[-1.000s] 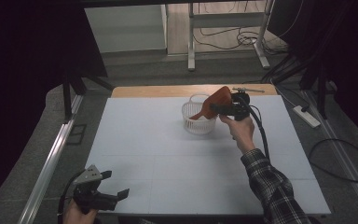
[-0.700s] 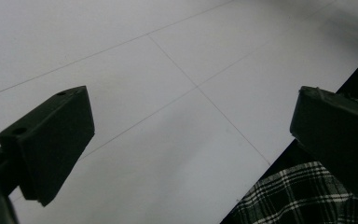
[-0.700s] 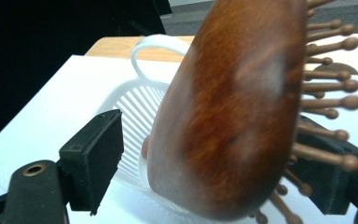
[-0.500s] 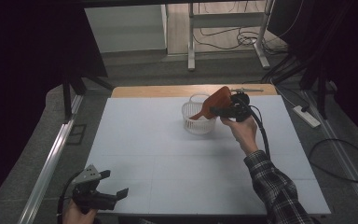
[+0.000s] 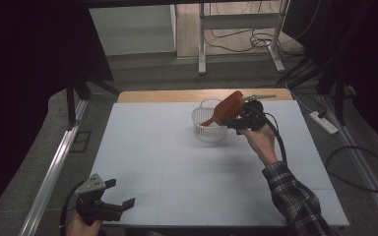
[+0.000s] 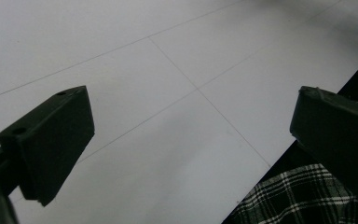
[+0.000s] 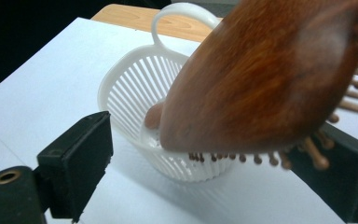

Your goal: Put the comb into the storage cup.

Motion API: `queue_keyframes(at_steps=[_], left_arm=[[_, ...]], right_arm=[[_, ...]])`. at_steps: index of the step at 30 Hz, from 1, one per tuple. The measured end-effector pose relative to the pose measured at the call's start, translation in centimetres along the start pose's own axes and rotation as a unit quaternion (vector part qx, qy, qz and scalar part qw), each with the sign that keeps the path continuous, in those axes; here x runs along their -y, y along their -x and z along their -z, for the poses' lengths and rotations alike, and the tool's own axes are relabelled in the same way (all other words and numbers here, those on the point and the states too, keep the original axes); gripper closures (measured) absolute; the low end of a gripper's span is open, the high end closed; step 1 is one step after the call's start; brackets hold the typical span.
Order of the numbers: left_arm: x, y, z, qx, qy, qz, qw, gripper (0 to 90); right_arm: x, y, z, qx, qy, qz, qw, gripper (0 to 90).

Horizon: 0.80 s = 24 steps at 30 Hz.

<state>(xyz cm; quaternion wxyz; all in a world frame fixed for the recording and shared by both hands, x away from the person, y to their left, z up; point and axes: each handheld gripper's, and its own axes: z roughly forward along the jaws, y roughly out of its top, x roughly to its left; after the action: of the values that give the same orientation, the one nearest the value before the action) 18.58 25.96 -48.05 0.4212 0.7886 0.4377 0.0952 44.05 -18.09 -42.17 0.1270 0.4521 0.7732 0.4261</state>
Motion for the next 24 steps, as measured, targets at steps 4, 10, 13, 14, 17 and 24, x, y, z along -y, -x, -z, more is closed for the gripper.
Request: queue_keyframes(at_steps=[4,10,13,14,17,24], left_arm=[[0.0,0.0,0.0,0.000,0.001,0.001,1.0000,0.5],[0.0,0.0,0.0,0.001,0.000,0.000,1.0000,0.6],[0.0,0.0,0.0,0.001,0.000,0.000,1.0000,0.6],[0.0,0.0,0.0,0.001,0.000,0.001,1.0000,0.6],[0.0,-0.1,0.0,0.002,0.001,0.002,1.0000,0.6],[0.0,0.0,0.0,0.002,0.000,0.000,1.0000,0.9]], right_arm=[[0.2,-0.1,0.2,-0.007,-0.008,0.003,0.9999,3.9],[0.9,-0.3,0.3,0.001,-0.028,0.029,0.9992,0.3],[1.1,-0.2,0.3,0.000,-0.028,0.028,0.9992,0.3],[1.2,-0.2,0.4,-0.001,-0.028,0.028,0.9992,0.3],[1.5,-0.1,0.6,-0.002,-0.031,0.028,0.9991,0.2],[2.2,-0.1,1.1,-0.011,-0.036,0.029,0.9989,0.3]])
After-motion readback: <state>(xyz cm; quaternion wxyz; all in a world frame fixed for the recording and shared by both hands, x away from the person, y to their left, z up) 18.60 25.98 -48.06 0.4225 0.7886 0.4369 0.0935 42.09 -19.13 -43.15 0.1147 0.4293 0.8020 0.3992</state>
